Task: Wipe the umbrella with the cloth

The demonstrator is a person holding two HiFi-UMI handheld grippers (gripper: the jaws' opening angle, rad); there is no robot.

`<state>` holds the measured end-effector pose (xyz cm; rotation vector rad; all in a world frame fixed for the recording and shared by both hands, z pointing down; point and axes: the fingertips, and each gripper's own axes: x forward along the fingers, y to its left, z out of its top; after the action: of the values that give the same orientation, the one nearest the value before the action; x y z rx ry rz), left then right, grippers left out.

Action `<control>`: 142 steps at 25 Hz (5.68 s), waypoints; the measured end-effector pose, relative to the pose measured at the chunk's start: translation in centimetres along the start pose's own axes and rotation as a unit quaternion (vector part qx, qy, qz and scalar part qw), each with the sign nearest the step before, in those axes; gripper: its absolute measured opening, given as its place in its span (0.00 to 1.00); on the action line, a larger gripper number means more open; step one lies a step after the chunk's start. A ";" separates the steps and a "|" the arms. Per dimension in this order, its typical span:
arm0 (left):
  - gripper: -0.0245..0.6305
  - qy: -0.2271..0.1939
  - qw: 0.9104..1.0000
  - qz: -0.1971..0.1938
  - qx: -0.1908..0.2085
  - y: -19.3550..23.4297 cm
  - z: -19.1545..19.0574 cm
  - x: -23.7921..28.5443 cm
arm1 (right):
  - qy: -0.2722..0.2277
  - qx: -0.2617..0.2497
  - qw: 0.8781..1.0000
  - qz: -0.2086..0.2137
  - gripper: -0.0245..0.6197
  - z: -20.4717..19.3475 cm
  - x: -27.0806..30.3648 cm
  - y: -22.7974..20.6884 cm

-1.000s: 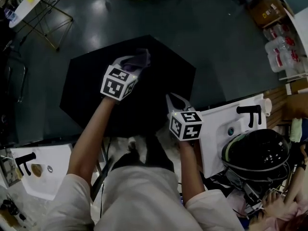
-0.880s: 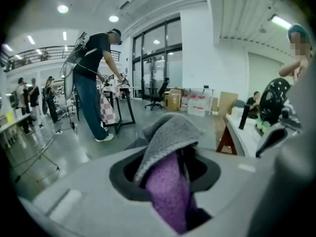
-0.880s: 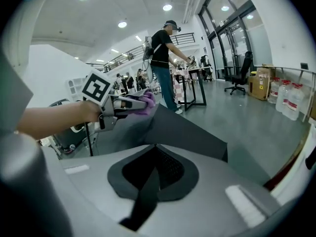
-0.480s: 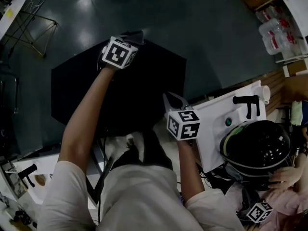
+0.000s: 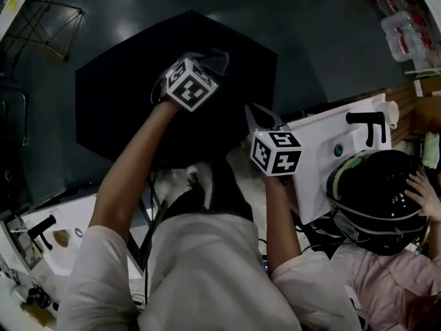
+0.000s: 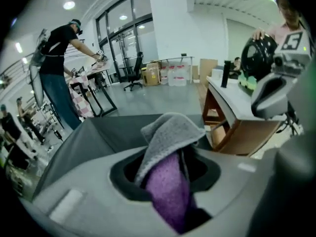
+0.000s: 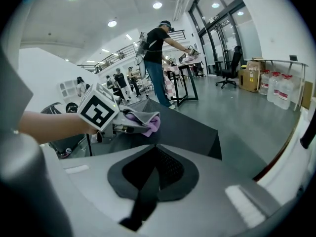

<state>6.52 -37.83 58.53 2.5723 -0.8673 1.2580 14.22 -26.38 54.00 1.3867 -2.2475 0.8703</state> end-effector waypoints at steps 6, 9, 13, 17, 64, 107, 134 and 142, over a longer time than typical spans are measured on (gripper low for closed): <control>0.25 0.037 0.998 0.008 0.052 -5.2 -4.3 -0.8 | 0.003 0.000 1.000 0.009 0.05 -2.4 -0.6 2.0; 0.24 0.063 0.994 0.000 0.084 -7.7 -7.7 -0.9 | 0.003 0.000 1.000 0.009 0.05 -3.4 -1.1 2.6; 0.24 0.090 0.992 -0.015 0.084 -10.7 -12.3 -0.8 | 0.003 0.001 1.000 0.009 0.05 -4.9 -1.4 3.2; 0.24 0.112 0.991 -0.038 0.068 -14.2 -16.2 -0.4 | 0.008 0.005 1.000 0.007 0.05 -6.7 -2.1 3.7; 0.24 -0.223 0.938 0.173 -0.203 -4.9 -9.6 -33.6 | -0.116 -0.212 0.968 0.072 0.05 6.8 -11.4 19.9; 0.25 -0.341 0.891 0.269 -0.133 -18.3 -5.6 -54.8 | -0.219 -0.264 0.930 0.133 0.05 6.9 -30.8 30.7; 0.25 -0.340 0.882 0.293 -0.144 -41.6 -6.4 -62.5 | -0.225 -0.278 0.925 0.128 0.05 -5.6 -51.0 29.5; 0.25 -0.338 0.882 0.292 -0.146 -40.4 -6.4 -63.9 | -0.222 -0.281 0.924 0.130 0.05 -4.4 -50.7 31.2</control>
<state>-6.04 25.41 18.54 2.5701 -1.8963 0.1904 9.39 20.72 17.73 1.0966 -2.7567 -0.0731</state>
